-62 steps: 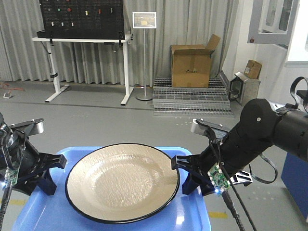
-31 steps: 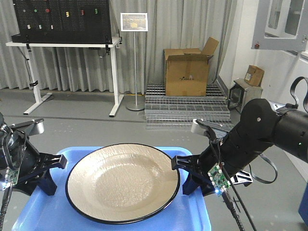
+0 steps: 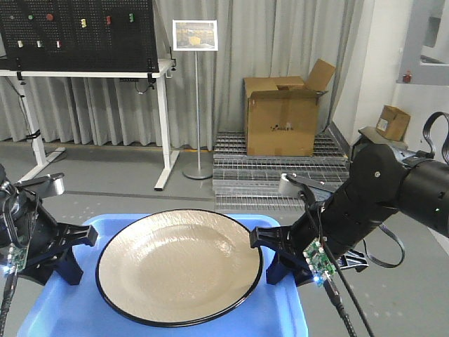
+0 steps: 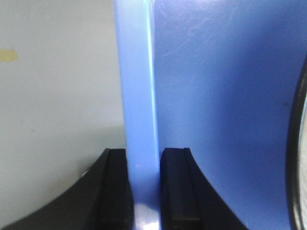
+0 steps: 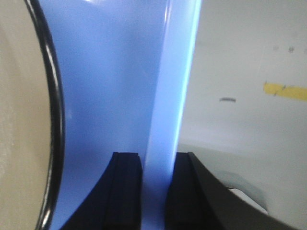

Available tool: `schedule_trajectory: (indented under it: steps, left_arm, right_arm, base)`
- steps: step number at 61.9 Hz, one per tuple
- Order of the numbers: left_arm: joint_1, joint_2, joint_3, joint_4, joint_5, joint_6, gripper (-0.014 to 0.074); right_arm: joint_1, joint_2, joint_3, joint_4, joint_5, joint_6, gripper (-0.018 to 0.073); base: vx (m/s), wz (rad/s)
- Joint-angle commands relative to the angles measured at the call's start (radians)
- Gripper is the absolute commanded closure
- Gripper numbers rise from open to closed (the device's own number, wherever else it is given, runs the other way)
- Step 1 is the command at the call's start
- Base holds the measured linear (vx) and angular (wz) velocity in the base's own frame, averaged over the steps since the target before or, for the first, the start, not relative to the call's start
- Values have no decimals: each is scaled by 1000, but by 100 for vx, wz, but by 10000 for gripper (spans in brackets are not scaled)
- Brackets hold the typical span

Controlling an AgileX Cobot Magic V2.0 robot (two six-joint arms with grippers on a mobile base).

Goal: Place disk in tray to left cabinet
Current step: 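Hold the tray with both grippers while the base drives to the cabinet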

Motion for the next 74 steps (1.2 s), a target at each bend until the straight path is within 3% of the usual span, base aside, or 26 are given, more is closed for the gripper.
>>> schedule_trajectory:
  steps: [1,74]
  left_arm:
    - [3,-55,-37,1,-8,-3,596]
    - [3,-55,-37,1,-8,-3,596]
  right_arm:
    - [-7,-56,-38,-7,-29,-11,561]
    - [-7,-56,-38,-8,-28,-11,561]
  base:
    - [70,0]
    - [65,-2]
